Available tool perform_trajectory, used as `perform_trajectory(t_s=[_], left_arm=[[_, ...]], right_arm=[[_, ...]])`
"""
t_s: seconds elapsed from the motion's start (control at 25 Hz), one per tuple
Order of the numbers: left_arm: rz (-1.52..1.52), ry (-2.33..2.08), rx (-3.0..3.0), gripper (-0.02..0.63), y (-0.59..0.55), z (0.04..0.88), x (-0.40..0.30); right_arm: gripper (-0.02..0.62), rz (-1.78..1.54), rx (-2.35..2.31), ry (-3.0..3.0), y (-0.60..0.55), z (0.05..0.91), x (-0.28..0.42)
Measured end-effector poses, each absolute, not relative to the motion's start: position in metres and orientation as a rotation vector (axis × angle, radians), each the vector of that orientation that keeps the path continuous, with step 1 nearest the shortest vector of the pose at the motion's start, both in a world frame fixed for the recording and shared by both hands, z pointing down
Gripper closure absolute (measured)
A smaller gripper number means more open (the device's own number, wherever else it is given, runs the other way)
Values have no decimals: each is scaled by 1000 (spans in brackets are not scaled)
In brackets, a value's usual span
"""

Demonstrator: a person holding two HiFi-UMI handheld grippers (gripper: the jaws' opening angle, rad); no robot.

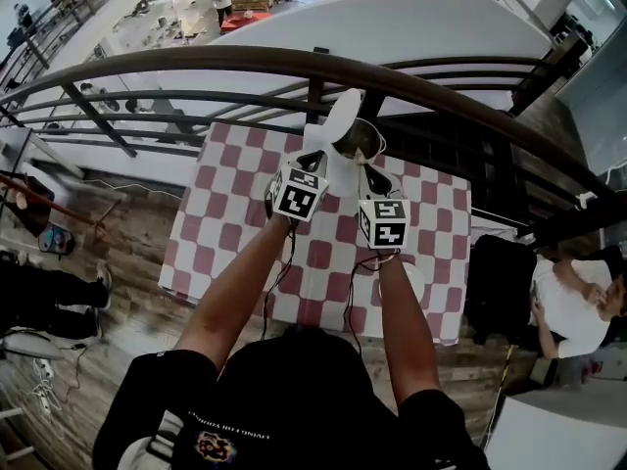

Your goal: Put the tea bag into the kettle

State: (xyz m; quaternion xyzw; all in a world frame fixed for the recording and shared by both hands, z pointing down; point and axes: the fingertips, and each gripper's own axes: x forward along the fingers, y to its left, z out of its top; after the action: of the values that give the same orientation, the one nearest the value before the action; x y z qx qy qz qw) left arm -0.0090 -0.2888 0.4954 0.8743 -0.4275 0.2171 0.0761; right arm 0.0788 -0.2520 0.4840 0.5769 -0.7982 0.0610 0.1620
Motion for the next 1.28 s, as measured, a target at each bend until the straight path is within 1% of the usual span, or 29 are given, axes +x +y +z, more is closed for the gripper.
perform_trajectory(t_s=[0.24, 1.28], left_arm=[[600, -1320, 2650, 606, -303, 467, -10], [630, -1299, 2618, 606, -314, 492, -6]], right_arm=[[581, 135, 1669, -2287, -264, 463, 81], [581, 157, 1651, -2285, -300, 482, 83]])
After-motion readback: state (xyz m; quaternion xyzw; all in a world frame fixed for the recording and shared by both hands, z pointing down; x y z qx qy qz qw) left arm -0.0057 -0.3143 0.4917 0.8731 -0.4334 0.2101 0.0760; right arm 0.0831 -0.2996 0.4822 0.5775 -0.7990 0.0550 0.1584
